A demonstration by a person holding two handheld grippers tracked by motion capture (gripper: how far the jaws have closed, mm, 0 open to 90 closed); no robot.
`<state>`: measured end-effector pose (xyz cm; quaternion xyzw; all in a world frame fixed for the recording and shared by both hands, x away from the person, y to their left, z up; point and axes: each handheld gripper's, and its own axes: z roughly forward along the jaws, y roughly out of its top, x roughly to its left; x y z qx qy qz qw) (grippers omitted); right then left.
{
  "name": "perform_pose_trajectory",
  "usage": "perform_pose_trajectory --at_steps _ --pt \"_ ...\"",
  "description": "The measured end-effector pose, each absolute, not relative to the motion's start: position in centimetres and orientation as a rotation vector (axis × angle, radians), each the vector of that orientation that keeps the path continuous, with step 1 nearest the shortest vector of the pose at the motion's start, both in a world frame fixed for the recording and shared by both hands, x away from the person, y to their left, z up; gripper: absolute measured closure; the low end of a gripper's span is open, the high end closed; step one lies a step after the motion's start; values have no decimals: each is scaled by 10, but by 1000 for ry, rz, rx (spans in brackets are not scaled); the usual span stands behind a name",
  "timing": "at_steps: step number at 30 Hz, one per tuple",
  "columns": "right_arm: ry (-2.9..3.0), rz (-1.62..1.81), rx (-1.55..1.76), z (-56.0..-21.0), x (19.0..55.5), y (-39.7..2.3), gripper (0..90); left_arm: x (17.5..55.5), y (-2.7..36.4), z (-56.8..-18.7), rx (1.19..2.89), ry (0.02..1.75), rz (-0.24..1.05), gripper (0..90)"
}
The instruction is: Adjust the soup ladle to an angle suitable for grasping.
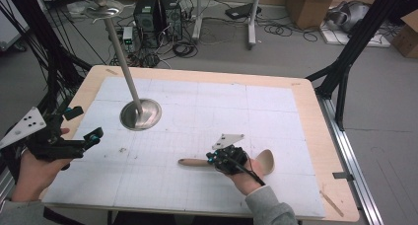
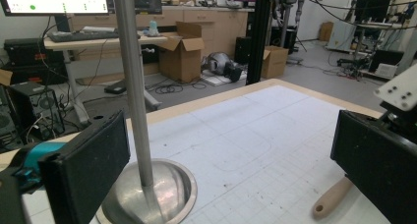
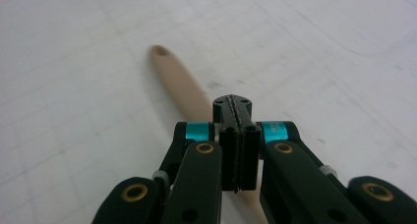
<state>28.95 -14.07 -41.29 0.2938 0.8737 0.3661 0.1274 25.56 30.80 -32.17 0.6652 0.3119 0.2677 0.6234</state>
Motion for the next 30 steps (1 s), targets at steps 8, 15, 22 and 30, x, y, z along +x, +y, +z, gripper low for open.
perform_pose_trajectory --at_steps 8,15,22,30 --pt "2481 903 1072 -419 303 -177 900 257 308 -322 1526 716 610 19" --pt "2465 800 1152 -426 306 -188 900 257 306 -321 1522 712 607 19" --pt "2456 677 1178 -429 298 -183 900 260 305 -321 1525 708 601 19" --pt "2424 695 1268 -428 286 -196 900 265 300 -320 1519 689 583 19"
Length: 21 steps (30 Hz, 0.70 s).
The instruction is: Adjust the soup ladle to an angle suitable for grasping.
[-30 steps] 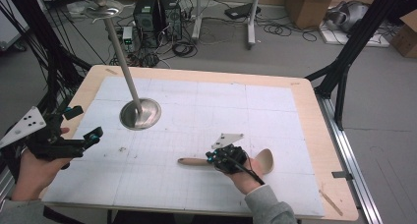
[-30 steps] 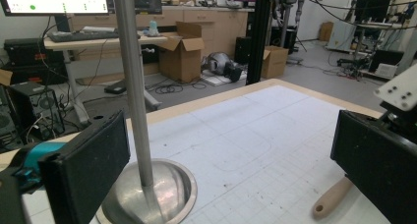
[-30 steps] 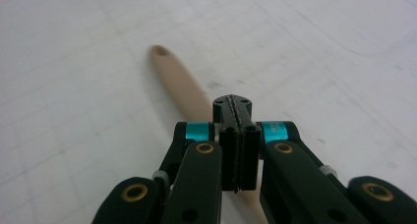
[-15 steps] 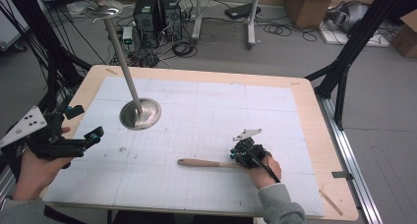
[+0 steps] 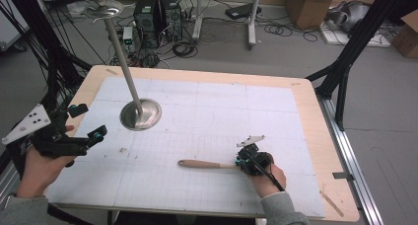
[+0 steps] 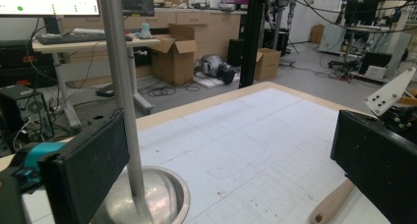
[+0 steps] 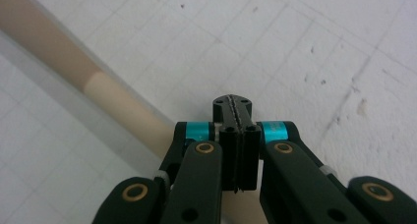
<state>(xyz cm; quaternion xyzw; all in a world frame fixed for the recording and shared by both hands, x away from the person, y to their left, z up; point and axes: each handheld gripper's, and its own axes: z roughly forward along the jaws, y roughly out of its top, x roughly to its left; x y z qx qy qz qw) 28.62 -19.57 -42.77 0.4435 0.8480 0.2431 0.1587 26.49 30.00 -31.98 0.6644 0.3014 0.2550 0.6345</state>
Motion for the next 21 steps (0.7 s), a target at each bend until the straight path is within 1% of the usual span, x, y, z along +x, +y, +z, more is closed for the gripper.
perform_pose_trajectory --at_steps 3,16,21 --pt "2431 727 1292 -428 281 -202 900 268 297 -320 1521 683 576 19" --pt "2460 713 1304 -426 254 -203 900 277 290 -317 1516 668 564 19" --pt "2433 719 1264 -423 253 -200 900 278 288 -318 1525 669 562 19"
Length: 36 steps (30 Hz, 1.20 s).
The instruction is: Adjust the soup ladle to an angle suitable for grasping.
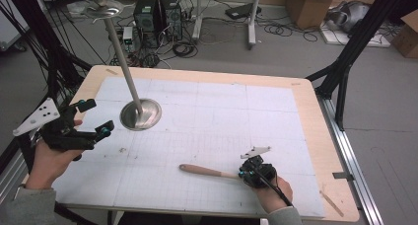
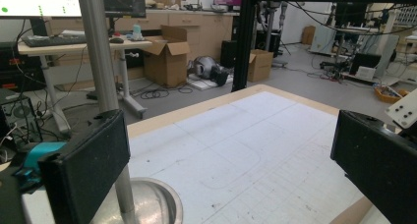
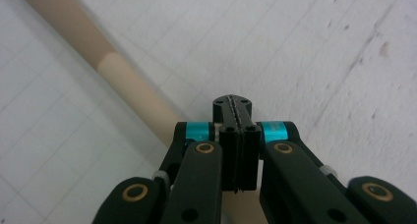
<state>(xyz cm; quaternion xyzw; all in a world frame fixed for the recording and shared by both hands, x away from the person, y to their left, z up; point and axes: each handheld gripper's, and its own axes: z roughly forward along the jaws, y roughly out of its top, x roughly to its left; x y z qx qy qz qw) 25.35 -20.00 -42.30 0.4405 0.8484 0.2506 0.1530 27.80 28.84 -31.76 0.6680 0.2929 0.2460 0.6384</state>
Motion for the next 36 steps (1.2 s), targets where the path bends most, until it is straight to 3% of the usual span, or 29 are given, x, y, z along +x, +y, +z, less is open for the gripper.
perform_pose_trajectory --at_steps 5,11,21,36 --pt "2427 852 1154 -408 250 -187 900 277 289 -317 1524 672 568 19" --pt "2520 1034 862 -409 244 -143 900 274 290 -319 1531 674 574 19" --pt "2648 1007 502 -438 247 -61 900 261 304 -319 1524 700 601 19" --pt "2554 930 395 -446 257 -42 900 246 320 -318 1501 732 635 19"
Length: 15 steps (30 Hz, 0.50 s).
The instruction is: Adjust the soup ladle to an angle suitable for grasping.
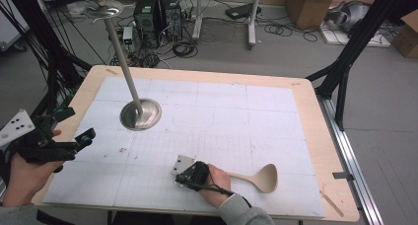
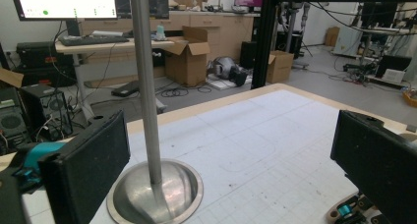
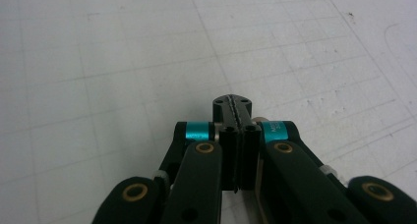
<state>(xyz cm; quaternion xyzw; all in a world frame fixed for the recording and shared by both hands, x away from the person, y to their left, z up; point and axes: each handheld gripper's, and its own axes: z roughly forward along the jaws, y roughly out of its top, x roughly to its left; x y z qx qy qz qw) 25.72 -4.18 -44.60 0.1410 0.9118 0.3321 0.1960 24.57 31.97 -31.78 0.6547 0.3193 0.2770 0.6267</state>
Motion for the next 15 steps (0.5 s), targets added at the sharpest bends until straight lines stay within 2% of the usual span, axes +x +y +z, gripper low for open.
perform_pose_trajectory --at_steps 15 --pt "2492 861 512 -446 272 -52 900 244 323 -317 1490 735 637 19"
